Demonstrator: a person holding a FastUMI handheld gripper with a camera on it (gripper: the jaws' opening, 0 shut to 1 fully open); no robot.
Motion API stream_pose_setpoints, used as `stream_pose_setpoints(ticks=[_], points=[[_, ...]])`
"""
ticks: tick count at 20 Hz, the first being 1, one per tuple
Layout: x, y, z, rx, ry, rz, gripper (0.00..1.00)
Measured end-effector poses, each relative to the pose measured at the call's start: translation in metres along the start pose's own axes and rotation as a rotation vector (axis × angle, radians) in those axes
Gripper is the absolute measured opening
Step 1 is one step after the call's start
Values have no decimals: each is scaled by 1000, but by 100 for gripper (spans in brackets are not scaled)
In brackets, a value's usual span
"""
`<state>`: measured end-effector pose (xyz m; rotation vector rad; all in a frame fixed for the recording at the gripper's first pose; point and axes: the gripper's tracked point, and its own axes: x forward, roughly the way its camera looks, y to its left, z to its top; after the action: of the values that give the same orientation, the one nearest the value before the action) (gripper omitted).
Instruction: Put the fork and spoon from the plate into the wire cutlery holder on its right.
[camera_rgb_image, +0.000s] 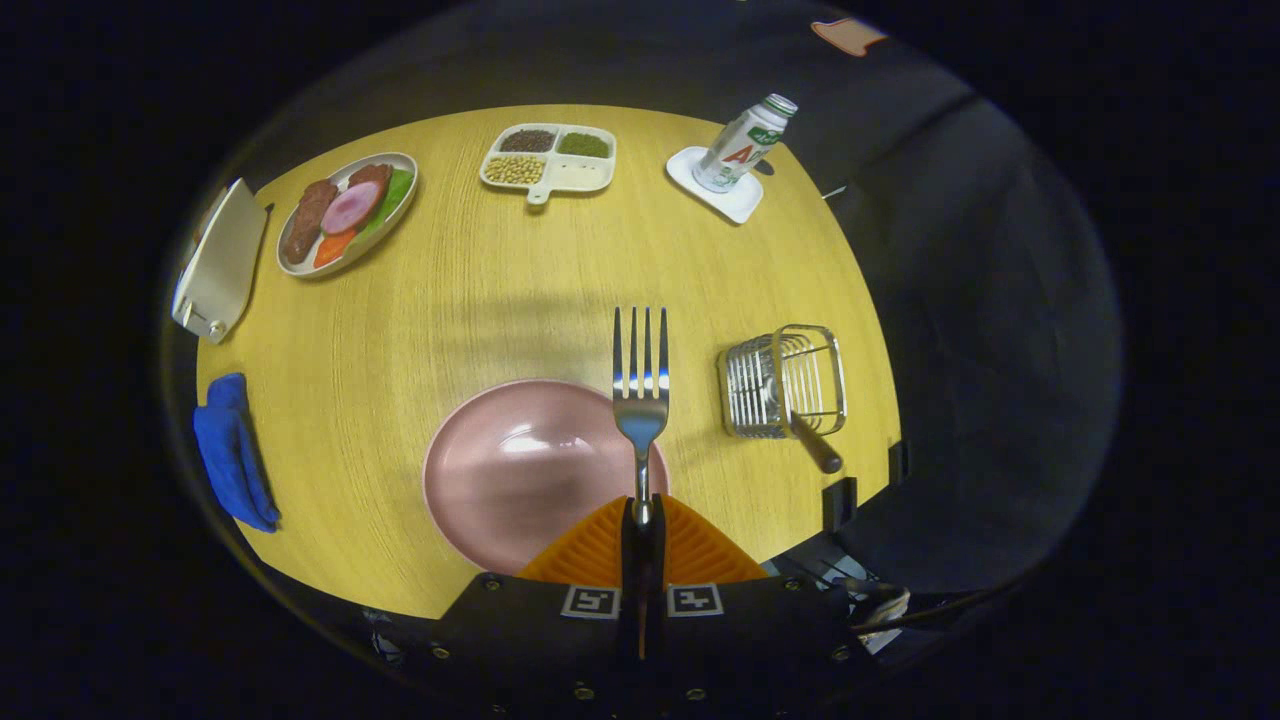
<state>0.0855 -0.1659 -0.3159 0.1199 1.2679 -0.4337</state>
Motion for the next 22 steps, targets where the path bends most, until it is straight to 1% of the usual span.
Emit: stream_pose_setpoints(ticks=[4, 8, 11, 15, 19, 22], points=[[-12, -51, 16, 49, 2, -81, 3], [-11, -93, 16, 102, 38, -126, 3], [0, -117, 7, 119, 80, -145, 3], [25, -133, -11, 118, 155, -133, 3], [49, -132, -21, 93, 226, -80, 3], [62, -133, -24, 73, 274, -59, 3]])
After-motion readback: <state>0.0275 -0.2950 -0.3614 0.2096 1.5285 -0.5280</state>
